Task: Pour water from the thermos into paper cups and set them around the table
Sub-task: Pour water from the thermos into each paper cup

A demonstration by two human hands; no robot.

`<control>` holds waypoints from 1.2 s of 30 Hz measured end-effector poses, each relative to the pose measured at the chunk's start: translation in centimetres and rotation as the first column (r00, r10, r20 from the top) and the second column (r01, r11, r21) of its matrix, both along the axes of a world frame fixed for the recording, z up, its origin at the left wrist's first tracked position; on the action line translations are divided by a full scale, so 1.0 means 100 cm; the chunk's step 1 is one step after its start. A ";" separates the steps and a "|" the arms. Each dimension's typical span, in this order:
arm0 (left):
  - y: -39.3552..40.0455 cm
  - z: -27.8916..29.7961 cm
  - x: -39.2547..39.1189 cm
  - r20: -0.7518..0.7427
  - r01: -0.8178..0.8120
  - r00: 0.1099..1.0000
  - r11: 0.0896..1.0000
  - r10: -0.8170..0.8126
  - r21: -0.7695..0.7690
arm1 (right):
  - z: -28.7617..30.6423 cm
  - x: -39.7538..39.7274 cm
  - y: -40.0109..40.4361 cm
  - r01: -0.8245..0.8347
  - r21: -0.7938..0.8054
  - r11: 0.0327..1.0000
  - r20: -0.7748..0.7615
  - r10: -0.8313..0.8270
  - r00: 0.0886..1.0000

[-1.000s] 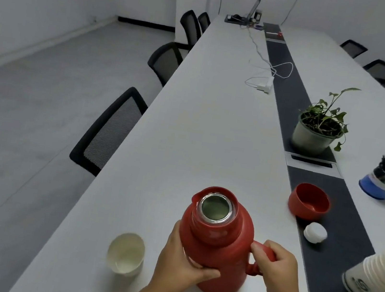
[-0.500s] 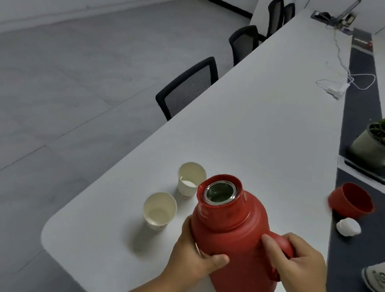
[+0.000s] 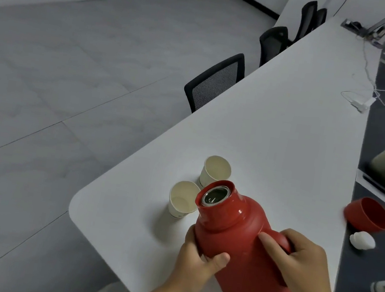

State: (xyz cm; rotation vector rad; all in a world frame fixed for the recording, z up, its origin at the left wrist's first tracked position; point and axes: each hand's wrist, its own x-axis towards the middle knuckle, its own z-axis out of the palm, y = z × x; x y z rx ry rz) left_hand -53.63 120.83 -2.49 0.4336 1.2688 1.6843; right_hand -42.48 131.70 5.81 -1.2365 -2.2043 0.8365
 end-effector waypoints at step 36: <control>0.006 -0.012 0.007 0.150 -0.050 0.987 0.998 0.054 -0.026 | 0.014 -0.026 0.010 -0.085 -0.008 0.996 0.320 0.083 0.944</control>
